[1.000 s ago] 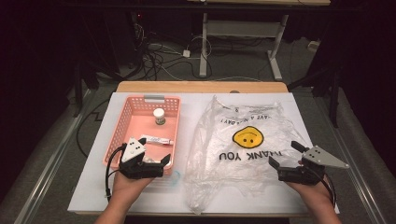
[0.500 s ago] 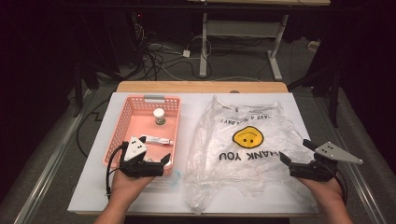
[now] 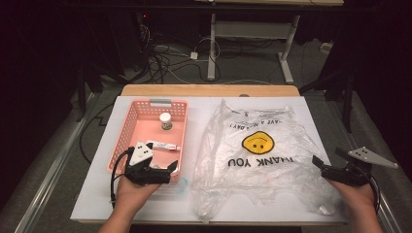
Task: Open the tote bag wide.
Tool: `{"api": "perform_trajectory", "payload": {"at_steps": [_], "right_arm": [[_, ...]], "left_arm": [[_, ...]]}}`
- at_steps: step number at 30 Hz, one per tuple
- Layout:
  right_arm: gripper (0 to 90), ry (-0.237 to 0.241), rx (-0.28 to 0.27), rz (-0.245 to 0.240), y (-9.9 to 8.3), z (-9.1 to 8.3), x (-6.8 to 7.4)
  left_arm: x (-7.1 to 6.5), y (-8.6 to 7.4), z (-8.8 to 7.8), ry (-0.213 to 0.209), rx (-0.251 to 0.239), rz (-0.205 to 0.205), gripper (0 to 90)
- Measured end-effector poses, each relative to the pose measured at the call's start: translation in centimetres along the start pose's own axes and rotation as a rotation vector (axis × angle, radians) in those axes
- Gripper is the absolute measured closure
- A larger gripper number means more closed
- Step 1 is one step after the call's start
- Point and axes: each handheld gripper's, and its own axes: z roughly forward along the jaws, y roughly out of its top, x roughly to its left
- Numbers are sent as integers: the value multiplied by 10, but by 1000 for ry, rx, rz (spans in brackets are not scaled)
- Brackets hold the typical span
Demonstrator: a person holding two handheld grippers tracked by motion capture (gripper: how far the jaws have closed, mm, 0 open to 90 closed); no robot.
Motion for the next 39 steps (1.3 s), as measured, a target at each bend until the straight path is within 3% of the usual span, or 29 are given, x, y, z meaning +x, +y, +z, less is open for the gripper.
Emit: {"api": "perform_trajectory", "payload": {"at_steps": [8,13,15,19,22,23,26,33,37,39], "right_arm": [[150,-3,51,7,-5,13,-9],[178,12,88,53,6,34,-18],[195,11,98,49,10,39,-21],[226,8,187,78,16,67,-38],[244,17,218,80,16,78,-42],[259,42,231,83,17,86,-43],[276,68,251,70,20,94,-42],[303,78,284,37,23,105,-40],[343,86,305,27,16,106,-39],[418,110,300,9,15,104,-36]], "left_arm": [[2,1,-3,-38,2,-36,0],[3,1,-1,-33,18,-35,0],[3,2,0,-30,23,-28,0],[3,3,0,-40,35,-48,0],[3,4,-3,-59,3,-55,6],[3,4,-3,-61,1,-52,5],[3,5,-3,-55,-1,-58,0],[1,4,2,-31,38,-40,0],[1,2,3,-35,41,-45,0],[1,2,1,-35,27,-46,0]]}}
